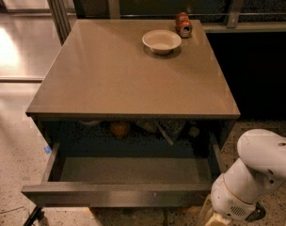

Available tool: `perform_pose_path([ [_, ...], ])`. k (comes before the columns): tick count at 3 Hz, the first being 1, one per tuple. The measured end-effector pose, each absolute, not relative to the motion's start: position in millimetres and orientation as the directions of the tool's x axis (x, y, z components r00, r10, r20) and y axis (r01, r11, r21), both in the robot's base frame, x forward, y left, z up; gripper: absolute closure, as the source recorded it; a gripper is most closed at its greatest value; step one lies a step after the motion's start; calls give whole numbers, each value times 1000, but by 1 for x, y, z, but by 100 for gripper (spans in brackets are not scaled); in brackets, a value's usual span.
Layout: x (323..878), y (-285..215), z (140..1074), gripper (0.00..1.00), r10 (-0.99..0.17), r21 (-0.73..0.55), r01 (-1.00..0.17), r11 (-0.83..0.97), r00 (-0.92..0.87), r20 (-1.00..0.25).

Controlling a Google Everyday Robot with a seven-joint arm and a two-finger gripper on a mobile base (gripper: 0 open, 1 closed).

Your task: Close top drawer

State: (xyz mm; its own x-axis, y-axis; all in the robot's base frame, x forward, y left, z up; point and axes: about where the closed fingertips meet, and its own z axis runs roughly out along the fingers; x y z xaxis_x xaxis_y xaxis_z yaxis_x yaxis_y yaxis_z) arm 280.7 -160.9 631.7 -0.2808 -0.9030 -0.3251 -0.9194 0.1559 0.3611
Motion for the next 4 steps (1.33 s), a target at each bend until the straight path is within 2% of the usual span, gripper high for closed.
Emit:
perform_pose_path([
  [1, 281, -161, 632, 17, -903, 361, -919, 156, -281, -325],
  [2, 281, -161, 632, 0, -903, 361, -919, 156, -281, -325],
  [3, 281, -161, 632, 1, -903, 361, -919, 156, -281, -325],
  [4, 281, -161, 632, 30, -903, 361, -919, 156, -281, -325],
])
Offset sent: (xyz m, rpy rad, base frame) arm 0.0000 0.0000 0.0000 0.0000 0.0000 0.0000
